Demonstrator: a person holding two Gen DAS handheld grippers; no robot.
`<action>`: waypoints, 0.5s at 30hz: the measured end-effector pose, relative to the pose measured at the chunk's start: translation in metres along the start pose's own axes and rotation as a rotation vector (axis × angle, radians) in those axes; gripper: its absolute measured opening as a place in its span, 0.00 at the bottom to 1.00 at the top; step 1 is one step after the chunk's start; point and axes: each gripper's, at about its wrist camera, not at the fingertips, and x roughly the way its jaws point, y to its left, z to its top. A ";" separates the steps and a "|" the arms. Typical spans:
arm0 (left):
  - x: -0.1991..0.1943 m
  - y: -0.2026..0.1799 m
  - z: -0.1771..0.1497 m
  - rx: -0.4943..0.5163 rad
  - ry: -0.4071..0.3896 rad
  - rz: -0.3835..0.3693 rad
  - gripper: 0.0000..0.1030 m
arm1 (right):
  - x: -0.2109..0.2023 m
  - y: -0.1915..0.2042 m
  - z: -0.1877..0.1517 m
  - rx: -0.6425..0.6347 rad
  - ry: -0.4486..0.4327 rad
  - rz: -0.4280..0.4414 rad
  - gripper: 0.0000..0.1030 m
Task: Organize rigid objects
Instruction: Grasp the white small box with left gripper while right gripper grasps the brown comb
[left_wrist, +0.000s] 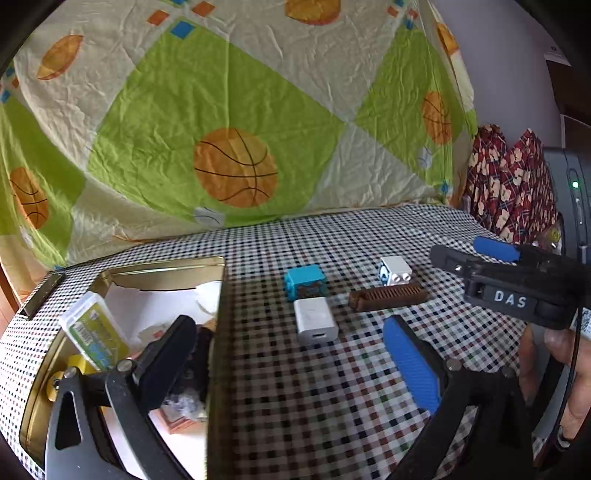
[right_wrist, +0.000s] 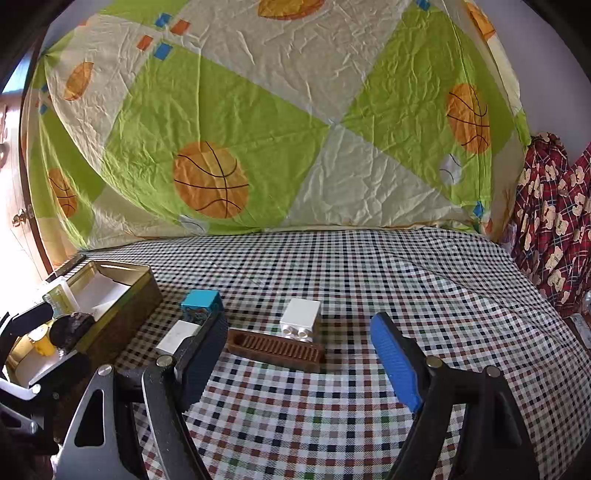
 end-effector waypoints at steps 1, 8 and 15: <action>0.005 -0.008 0.003 0.015 0.016 -0.020 0.99 | 0.005 -0.003 0.000 -0.003 0.012 -0.010 0.79; 0.059 -0.029 0.011 0.042 0.119 -0.019 0.98 | 0.032 -0.015 -0.003 0.026 0.087 -0.010 0.79; 0.093 -0.030 0.010 0.027 0.223 -0.038 0.79 | 0.069 -0.033 -0.002 0.067 0.199 0.040 0.79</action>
